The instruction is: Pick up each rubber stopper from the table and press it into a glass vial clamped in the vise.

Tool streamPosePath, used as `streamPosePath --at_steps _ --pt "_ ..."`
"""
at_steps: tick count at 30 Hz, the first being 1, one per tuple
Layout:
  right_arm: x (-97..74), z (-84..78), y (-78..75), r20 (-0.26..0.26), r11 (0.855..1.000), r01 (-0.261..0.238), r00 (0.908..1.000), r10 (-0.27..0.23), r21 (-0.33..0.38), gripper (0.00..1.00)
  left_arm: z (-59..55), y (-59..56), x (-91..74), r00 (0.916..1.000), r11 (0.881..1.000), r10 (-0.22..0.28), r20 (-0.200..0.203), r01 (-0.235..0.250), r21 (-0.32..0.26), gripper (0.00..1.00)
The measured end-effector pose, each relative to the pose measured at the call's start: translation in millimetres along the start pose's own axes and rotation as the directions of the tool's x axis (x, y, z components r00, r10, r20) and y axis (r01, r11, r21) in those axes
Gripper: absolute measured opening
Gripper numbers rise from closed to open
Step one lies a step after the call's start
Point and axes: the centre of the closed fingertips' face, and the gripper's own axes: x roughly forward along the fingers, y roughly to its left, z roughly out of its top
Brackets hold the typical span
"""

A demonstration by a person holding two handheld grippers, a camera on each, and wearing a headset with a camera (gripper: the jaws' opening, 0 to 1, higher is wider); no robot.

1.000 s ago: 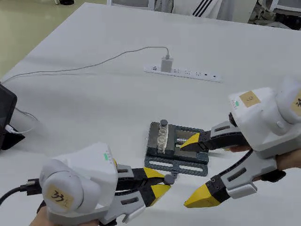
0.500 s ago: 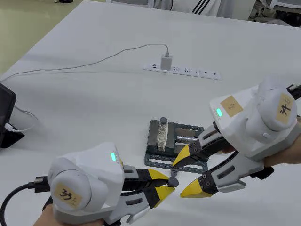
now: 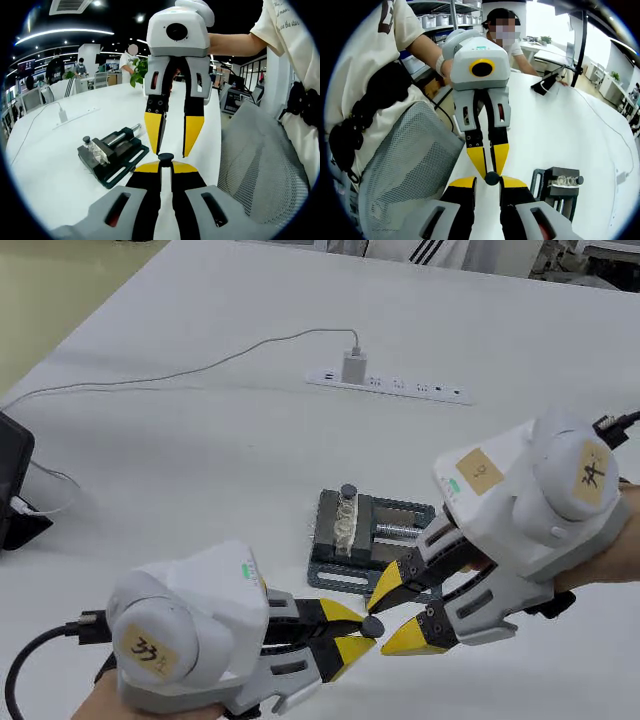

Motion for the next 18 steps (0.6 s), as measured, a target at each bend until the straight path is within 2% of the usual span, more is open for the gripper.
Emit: streamPosePath --at_steps 18 --pt "1.5 -4.0 1.2 -0.051 0.999 -0.015 0.9986 0.013 -0.034 0.09 0.5 -4.7 1.9 0.9997 1.000 -0.025 -0.009 0.025 -0.005 0.03"
